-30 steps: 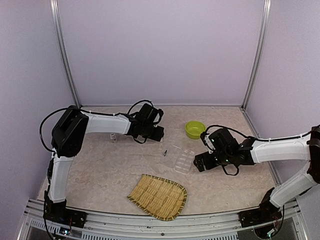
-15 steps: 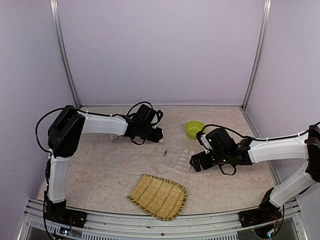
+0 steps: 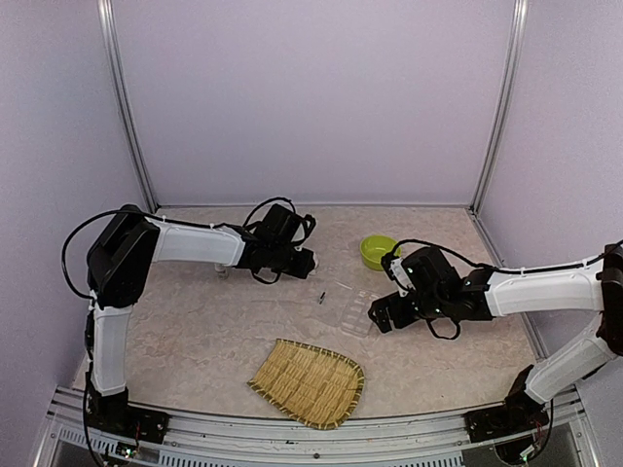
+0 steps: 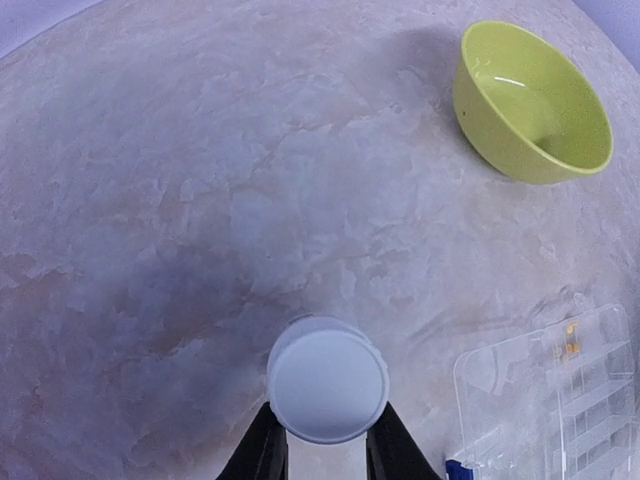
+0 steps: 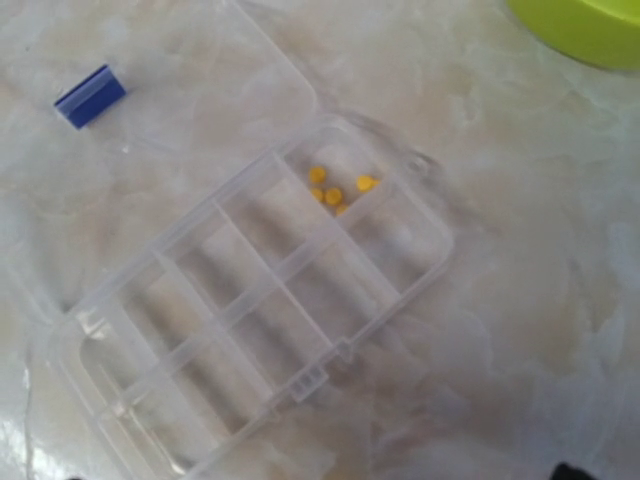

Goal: Sort the pills into containers
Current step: Place the pill bottle at the center of the board, then pick up the pill bottle from the center of the board.

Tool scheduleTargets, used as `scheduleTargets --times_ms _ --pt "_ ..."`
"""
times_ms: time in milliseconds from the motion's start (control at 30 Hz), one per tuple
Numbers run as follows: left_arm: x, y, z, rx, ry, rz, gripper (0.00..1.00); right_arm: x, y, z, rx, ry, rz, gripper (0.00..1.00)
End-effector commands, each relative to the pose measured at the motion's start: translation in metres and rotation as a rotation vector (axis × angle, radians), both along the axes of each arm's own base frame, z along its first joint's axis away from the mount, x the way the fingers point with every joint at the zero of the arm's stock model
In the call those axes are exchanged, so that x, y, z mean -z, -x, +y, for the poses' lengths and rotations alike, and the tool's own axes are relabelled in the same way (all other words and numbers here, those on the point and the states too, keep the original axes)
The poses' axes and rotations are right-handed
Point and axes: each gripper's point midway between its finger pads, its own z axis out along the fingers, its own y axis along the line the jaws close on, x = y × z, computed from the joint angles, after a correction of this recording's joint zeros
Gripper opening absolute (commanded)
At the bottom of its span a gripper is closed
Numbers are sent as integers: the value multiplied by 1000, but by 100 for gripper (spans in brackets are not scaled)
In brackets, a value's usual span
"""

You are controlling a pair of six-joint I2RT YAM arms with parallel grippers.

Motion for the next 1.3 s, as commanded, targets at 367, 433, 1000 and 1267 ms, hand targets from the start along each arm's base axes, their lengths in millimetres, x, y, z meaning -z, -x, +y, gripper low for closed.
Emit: scheduleTargets --times_ms 367,433,1000,1267 --pt "-7 7 2 -12 -21 -24 58 -13 -2 4 -3 -28 -37 100" --pt "-10 3 1 -14 -9 -26 63 -12 -1 3 0 -29 -35 100" --pt "-3 -5 -2 -7 -5 9 55 -7 1 -1 9 -24 -31 100" --pt "8 -3 -2 0 -27 26 49 -4 1 -1 10 -18 -28 100"
